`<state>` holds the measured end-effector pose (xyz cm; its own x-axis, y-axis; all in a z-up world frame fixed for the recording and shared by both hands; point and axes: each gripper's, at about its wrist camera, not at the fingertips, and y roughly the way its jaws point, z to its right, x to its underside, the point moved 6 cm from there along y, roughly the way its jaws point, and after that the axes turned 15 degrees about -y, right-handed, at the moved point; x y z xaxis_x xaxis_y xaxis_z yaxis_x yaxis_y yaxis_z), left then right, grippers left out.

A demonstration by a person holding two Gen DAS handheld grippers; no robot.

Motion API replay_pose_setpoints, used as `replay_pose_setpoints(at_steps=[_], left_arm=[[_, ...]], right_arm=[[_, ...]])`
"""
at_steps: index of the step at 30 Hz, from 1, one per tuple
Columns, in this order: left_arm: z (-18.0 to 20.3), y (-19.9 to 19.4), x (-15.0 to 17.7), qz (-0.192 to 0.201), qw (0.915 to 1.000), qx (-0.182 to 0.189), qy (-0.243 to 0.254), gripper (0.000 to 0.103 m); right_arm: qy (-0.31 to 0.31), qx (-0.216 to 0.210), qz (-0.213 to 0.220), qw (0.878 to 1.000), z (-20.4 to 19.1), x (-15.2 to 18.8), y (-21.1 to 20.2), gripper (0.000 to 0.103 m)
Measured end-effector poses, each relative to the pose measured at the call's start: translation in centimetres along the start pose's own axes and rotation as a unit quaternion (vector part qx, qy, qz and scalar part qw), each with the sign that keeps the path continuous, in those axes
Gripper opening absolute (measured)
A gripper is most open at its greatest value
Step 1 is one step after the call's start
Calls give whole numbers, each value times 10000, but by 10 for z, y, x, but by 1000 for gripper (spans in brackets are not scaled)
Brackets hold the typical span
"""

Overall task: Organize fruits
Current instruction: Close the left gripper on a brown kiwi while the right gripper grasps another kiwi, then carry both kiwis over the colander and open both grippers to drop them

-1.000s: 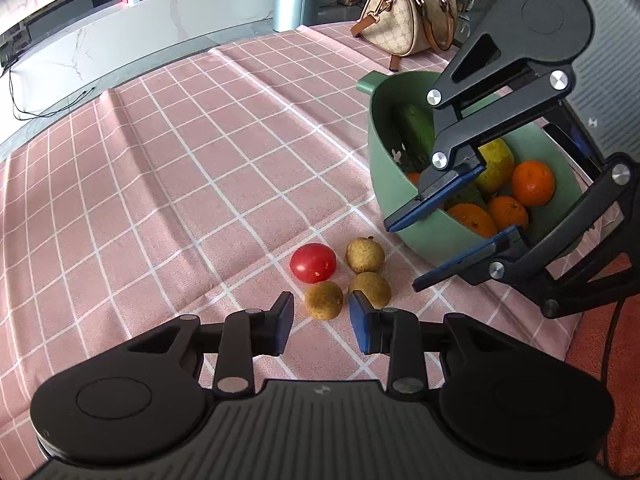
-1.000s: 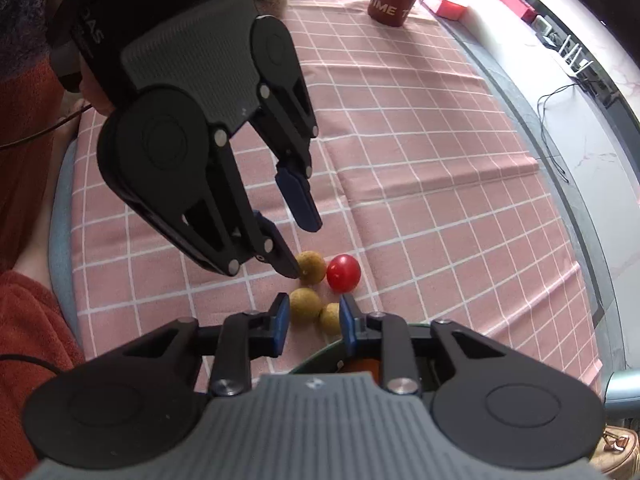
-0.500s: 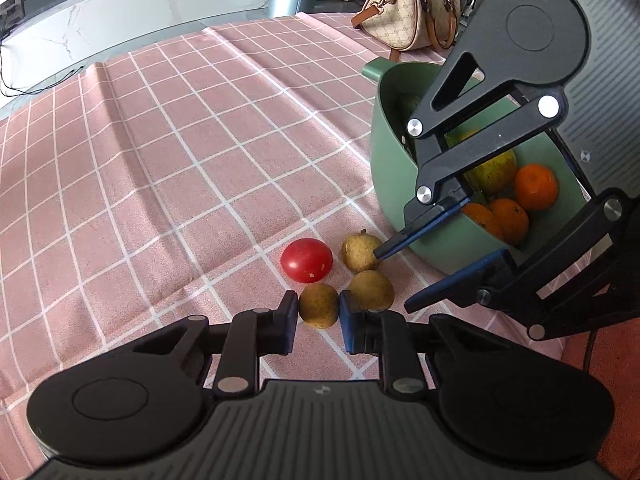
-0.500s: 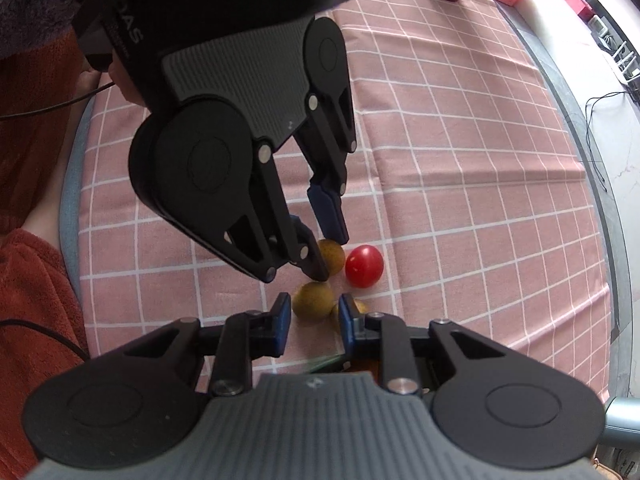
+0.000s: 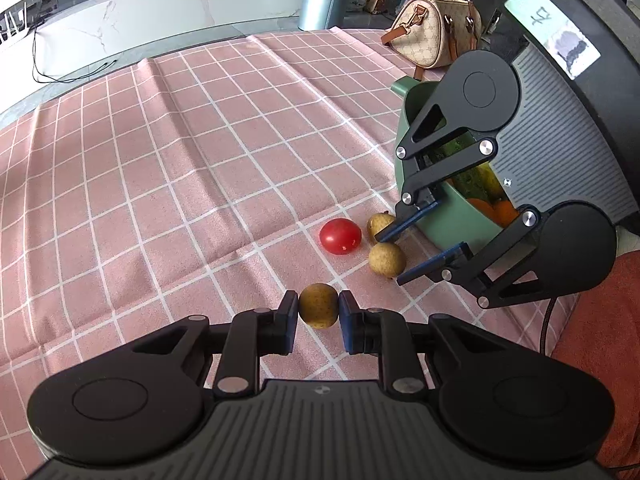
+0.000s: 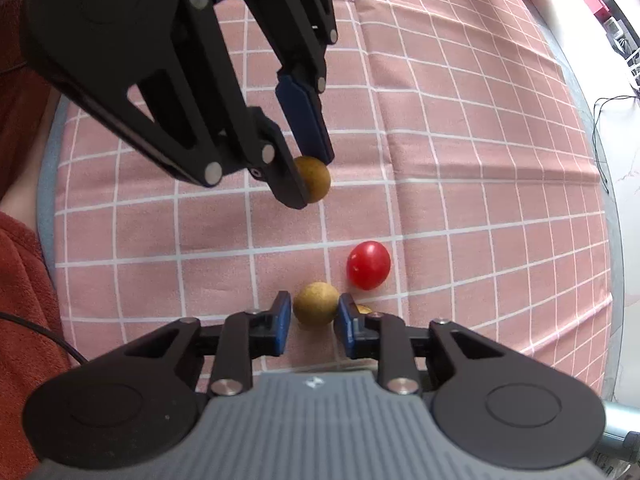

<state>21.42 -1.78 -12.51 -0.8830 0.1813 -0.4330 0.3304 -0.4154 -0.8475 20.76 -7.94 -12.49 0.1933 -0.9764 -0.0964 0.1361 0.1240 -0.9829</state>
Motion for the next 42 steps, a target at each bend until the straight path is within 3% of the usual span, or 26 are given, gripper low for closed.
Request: replay_pose_setpoints(at_steps=[15, 27, 34, 42], left_arm=[[-3, -16, 13, -55, 9998, -179, -3, 24], [38, -55, 18, 131, 9985, -456, 290, 24], [87, -71, 13, 288, 9968, -438, 610, 24], [150, -71, 1, 362, 9954, -156, 870, 24]], right_arm=[[-413, 420, -200, 9981, -12, -12, 3, 22], [379, 599, 793, 9943, -40, -20, -73, 22], [843, 926, 1158, 9854, -60, 7, -118, 22], [1341, 1402, 960, 9763, -79, 70, -147, 22]])
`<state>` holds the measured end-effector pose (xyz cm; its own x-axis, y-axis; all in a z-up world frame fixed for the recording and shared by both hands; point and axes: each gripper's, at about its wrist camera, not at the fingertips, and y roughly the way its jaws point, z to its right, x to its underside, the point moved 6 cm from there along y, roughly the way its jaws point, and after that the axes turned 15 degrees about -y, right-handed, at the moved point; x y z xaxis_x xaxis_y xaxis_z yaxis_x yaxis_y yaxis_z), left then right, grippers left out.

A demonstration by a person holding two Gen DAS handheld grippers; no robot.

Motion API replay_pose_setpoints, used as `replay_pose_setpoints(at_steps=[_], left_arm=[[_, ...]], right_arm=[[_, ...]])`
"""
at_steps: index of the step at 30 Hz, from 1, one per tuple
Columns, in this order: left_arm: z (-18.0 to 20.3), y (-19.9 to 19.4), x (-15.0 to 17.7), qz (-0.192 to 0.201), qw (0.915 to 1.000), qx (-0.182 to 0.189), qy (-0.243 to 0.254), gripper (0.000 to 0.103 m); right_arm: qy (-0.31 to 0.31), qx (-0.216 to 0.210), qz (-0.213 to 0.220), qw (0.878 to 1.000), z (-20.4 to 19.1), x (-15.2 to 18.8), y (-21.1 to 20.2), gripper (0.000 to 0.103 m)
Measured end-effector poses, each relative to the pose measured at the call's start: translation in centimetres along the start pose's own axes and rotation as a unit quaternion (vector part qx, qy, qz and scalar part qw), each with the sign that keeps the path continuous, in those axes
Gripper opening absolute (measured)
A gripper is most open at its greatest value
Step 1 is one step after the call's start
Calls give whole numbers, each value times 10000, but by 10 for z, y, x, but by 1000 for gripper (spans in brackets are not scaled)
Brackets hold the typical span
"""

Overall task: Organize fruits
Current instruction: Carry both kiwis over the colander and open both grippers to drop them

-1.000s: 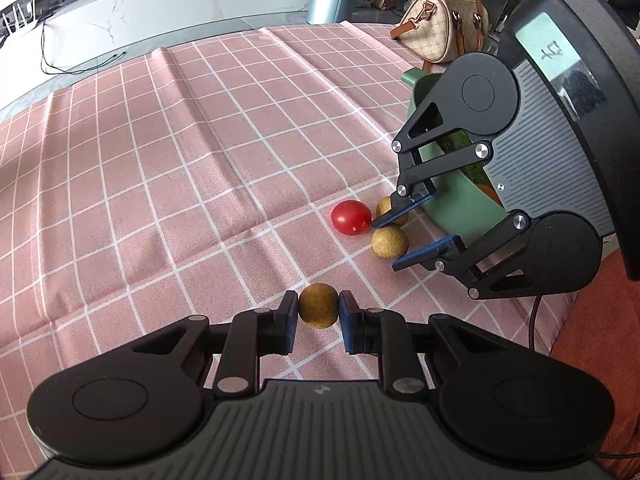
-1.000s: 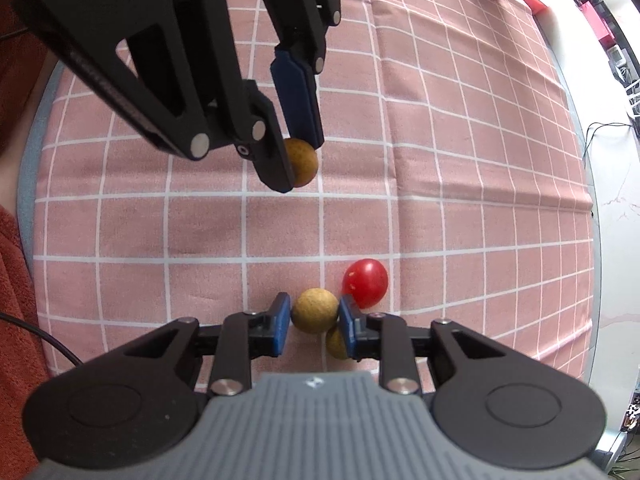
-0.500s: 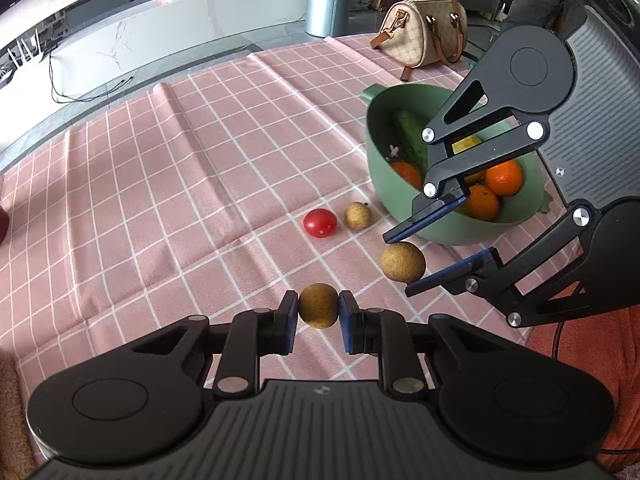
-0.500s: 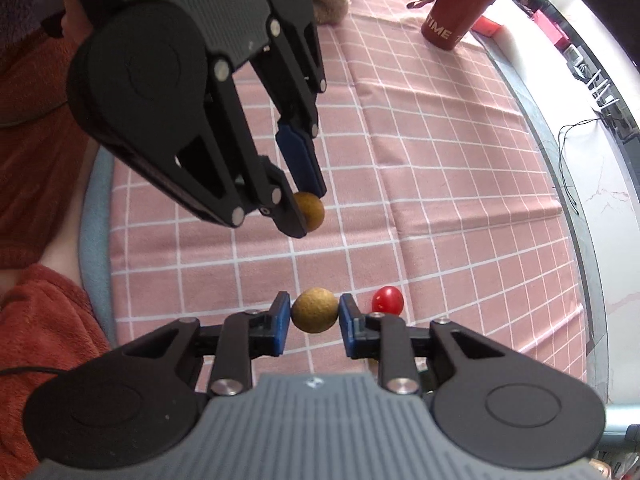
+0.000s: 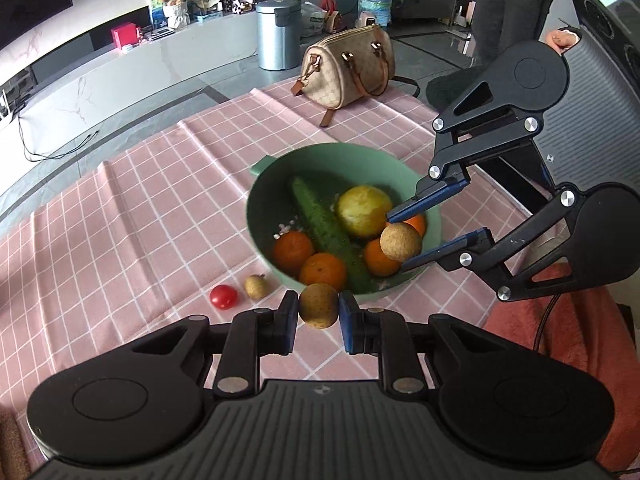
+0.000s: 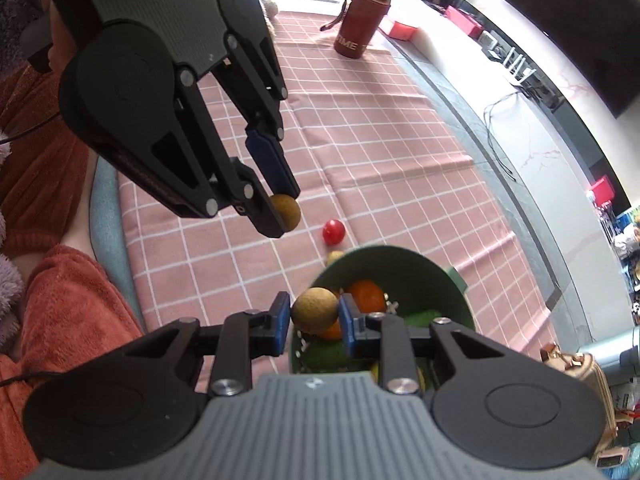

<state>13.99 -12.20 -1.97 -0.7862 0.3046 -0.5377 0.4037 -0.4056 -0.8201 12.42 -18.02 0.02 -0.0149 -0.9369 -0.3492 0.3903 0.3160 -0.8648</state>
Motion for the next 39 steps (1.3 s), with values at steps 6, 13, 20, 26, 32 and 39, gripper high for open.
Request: replay_pose_setpoints(at_steps=[6, 13, 20, 26, 32, 39], left_arm=[[29, 20, -15, -182, 9997, 96, 114, 24], [38, 55, -33, -447, 9989, -48, 114, 24], [22, 85, -54, -532, 9981, -316, 78, 24], [3, 110, -68, -719, 9962, -495, -43, 24], [-10, 127, -72, -806, 9949, -587, -118, 24], [-10, 137, -68, -942, 9923, -752, 280, 24]], right_arm=[[443, 151, -288, 9985, 11, 47, -9, 22], [775, 249, -497, 9954, 33, 86, -4, 22], [996, 260, -247, 9944, 51, 89, 13, 22], [1067, 187, -164, 9940, 69, 85, 42, 22], [1185, 94, -146, 9928, 86, 87, 66, 22], [1240, 16, -226, 9920, 98, 92, 91, 22]])
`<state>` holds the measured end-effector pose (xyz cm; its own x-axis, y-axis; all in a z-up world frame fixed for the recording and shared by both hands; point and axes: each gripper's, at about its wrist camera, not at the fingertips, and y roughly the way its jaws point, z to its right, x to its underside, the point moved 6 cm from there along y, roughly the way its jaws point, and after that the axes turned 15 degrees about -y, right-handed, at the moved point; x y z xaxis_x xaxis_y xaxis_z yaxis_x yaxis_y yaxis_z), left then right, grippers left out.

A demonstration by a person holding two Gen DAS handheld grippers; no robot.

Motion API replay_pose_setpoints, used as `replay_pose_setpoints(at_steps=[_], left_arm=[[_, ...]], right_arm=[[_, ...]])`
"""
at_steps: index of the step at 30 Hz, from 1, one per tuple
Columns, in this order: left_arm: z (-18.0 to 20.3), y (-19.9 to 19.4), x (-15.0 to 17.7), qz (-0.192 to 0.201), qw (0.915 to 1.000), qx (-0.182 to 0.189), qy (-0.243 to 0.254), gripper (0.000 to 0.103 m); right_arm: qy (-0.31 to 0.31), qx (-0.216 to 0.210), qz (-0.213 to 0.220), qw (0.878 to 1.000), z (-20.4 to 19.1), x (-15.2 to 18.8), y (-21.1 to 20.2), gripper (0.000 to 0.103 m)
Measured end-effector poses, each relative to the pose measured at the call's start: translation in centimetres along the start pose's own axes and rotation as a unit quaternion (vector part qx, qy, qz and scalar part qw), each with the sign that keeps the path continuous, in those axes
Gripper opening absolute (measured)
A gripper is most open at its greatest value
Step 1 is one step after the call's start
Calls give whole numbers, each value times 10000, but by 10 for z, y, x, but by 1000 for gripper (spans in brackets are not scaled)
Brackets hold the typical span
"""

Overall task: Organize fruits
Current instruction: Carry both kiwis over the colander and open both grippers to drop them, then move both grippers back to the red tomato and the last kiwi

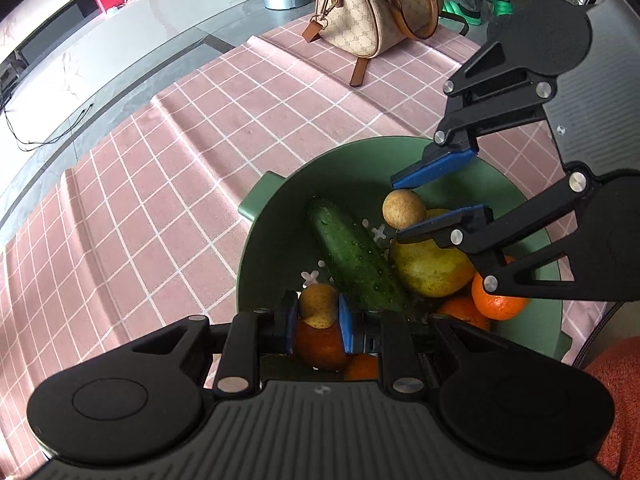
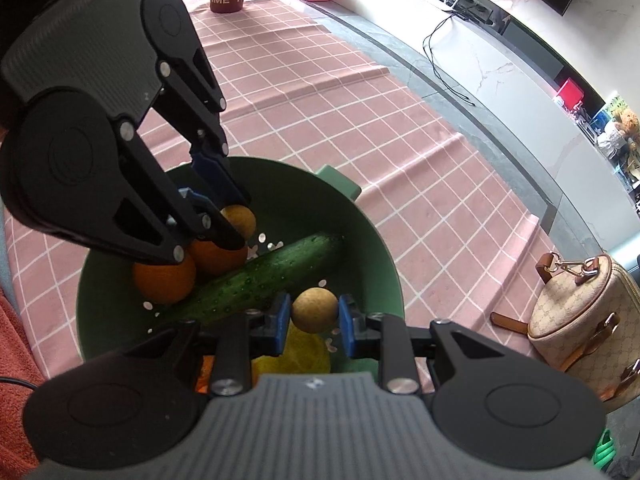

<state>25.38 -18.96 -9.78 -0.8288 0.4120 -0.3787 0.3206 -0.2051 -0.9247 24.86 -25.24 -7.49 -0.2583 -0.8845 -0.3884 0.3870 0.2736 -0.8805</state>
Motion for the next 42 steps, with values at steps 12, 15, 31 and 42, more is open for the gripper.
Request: replay_pose_setpoints(at_steps=[12, 15, 31, 42], left_arm=[[-1, 7, 1, 68, 10000, 27, 56, 25], [-2, 6, 1, 85, 9999, 41, 62, 26], [-16, -66, 12, 829, 9964, 152, -4, 40], [-55, -95, 65, 913, 9953, -170, 264, 40]], right_arm=[[99, -83, -148, 9998, 6, 2, 23, 22], [126, -82, -159, 9998, 6, 3, 24, 22], [117, 212, 7, 9997, -5, -13, -11, 35], [-44, -23, 595, 9982, -59, -59, -45, 35]])
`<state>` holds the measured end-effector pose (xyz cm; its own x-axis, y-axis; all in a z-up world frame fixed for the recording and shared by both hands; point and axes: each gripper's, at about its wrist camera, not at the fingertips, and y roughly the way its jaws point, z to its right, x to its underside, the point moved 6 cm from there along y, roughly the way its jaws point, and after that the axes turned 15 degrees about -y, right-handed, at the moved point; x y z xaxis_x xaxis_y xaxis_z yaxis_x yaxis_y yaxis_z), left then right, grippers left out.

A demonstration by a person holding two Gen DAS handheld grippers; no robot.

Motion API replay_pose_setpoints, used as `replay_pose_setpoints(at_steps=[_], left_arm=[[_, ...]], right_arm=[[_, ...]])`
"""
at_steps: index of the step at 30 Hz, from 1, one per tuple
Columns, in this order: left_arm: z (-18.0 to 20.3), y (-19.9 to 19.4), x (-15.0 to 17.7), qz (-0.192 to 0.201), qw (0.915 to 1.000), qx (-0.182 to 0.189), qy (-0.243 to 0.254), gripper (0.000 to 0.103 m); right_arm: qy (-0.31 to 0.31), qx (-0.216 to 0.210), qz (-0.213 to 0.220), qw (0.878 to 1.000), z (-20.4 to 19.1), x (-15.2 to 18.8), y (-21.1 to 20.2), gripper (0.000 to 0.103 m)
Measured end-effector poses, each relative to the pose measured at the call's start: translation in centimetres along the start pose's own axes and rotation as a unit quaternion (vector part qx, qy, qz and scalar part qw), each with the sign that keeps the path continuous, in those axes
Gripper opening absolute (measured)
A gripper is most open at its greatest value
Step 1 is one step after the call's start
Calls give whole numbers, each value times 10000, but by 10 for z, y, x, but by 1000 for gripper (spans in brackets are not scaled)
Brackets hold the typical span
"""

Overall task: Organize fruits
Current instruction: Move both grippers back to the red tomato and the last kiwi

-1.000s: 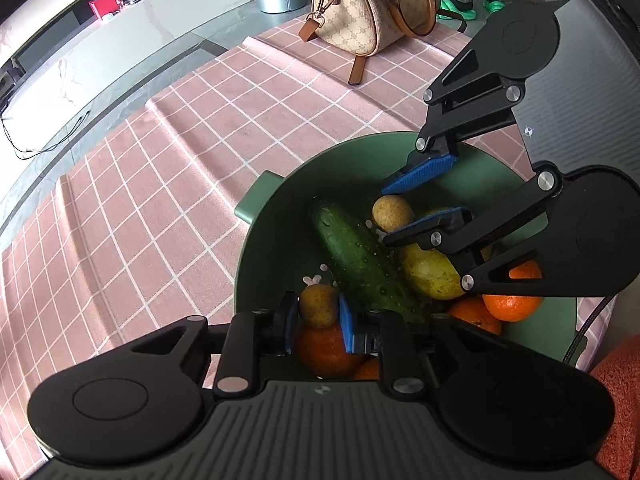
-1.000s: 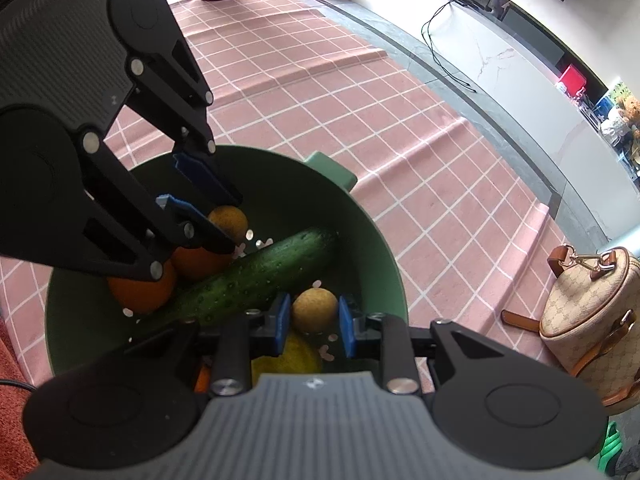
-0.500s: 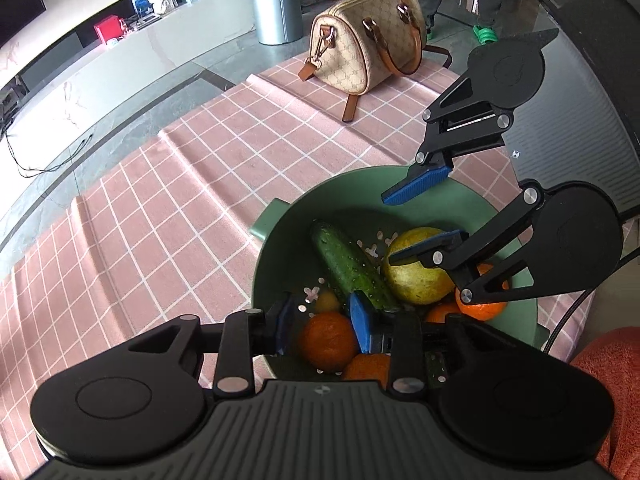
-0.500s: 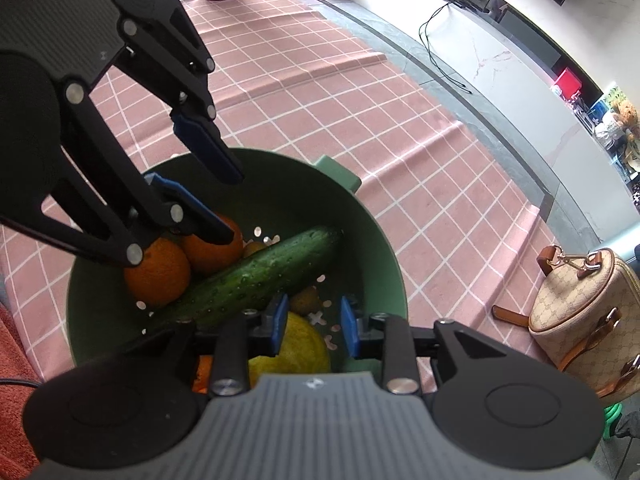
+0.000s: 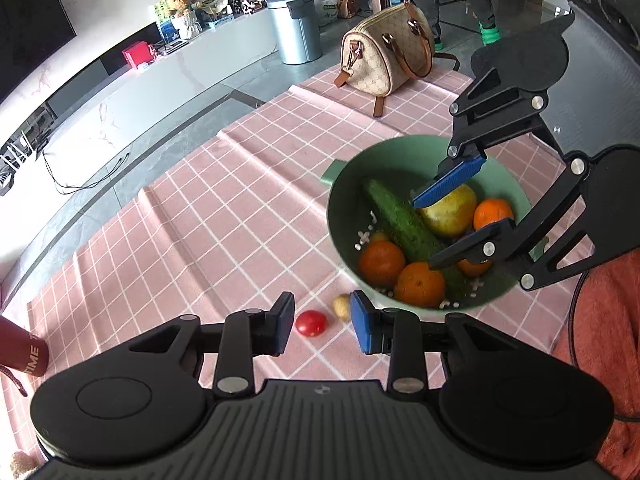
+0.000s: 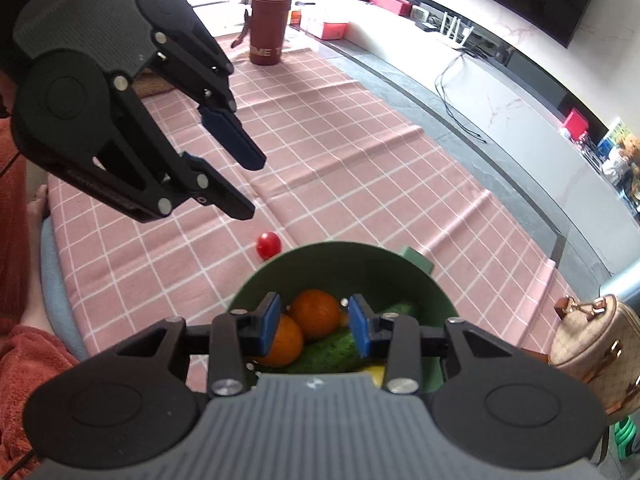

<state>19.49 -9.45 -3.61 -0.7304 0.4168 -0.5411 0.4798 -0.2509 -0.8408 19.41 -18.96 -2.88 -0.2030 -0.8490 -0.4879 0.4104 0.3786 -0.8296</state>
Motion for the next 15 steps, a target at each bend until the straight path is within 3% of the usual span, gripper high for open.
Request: replay_pose_setpoints(at_steps=[5, 15], left_arm=[[-11, 6, 23, -125, 9999, 29, 17, 40], [-26, 31, 34, -168, 9992, 318, -169, 40]], right_arm=[[-367, -220, 45, 9991, -22, -24, 9, 34], [-1109, -416, -429, 9920, -35, -44, 45, 34]])
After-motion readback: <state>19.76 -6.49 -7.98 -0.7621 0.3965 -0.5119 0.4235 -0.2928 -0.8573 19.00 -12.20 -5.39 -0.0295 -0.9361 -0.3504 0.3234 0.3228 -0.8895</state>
